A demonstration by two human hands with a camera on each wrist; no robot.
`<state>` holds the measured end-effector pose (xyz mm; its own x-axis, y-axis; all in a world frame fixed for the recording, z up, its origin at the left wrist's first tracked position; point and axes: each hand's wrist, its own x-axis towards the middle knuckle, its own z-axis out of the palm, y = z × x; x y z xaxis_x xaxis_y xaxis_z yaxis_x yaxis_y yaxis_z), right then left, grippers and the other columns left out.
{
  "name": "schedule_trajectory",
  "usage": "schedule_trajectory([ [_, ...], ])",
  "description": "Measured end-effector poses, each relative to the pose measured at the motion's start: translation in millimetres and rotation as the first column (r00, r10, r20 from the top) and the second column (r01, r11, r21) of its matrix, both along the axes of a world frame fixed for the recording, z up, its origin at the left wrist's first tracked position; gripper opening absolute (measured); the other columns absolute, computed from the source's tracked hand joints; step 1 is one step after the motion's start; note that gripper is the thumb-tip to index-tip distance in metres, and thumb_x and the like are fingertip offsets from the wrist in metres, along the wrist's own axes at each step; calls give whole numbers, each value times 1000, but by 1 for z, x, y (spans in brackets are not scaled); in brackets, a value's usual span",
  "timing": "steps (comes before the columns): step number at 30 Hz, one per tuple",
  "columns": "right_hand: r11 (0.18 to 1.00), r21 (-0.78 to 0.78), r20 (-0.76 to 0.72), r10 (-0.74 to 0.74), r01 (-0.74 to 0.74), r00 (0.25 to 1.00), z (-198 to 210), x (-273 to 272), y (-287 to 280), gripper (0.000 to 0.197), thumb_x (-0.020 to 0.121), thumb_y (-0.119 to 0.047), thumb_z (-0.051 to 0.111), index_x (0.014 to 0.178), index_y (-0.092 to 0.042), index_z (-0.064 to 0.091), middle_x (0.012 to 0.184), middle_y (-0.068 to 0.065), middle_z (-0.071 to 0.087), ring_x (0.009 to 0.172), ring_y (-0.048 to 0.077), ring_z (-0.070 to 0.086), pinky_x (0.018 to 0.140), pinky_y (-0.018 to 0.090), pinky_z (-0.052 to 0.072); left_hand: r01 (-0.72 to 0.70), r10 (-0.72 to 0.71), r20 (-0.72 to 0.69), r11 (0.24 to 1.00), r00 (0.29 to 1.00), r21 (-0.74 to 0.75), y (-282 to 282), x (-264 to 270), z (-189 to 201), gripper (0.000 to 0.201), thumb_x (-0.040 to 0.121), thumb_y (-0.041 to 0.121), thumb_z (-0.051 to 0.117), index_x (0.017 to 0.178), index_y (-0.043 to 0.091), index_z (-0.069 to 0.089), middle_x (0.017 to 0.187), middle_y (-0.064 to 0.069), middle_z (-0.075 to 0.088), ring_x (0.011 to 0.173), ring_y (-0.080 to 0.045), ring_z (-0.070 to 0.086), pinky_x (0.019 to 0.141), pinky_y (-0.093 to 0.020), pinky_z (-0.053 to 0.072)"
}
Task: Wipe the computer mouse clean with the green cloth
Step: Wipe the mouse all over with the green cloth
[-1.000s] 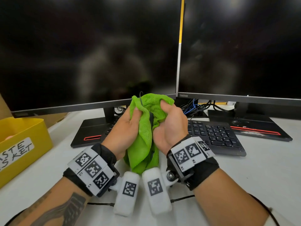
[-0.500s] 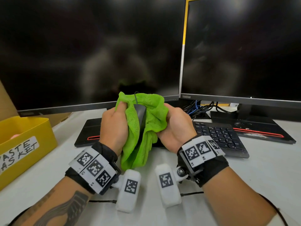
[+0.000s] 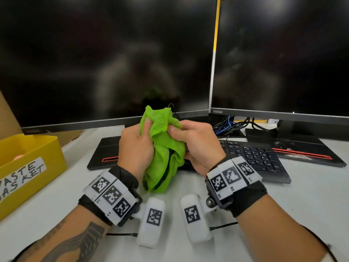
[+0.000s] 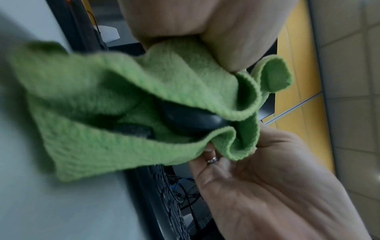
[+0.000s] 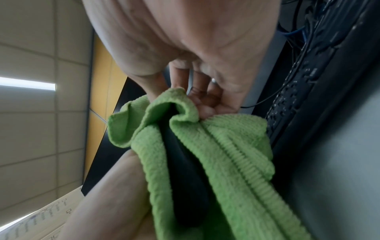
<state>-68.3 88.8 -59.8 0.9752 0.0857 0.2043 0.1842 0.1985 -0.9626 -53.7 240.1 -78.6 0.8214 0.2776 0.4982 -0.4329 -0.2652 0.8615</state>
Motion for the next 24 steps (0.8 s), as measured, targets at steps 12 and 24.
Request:
schedule_trajectory([
  [12,953,174,-127,-228,248,965,-5,13,-8,23,98,-8,62,81,-13,77,96,32,71,84,33,66,87,72,53,373,-441,-242,885,865,-279,-17,-12,6,36,110,46,46,119,26,74,113,-1,82,109,-22,77,102,-45,56],
  [24,999,-33,-144,38,-43,989,-1,0,-4,25,93,-24,72,115,-12,70,95,12,71,79,31,65,67,44,55,10,0,-83,994,997,113,3,-9,11,48,96,55,63,63,21,59,59,-1,57,58,-21,52,60,-32,47],
])
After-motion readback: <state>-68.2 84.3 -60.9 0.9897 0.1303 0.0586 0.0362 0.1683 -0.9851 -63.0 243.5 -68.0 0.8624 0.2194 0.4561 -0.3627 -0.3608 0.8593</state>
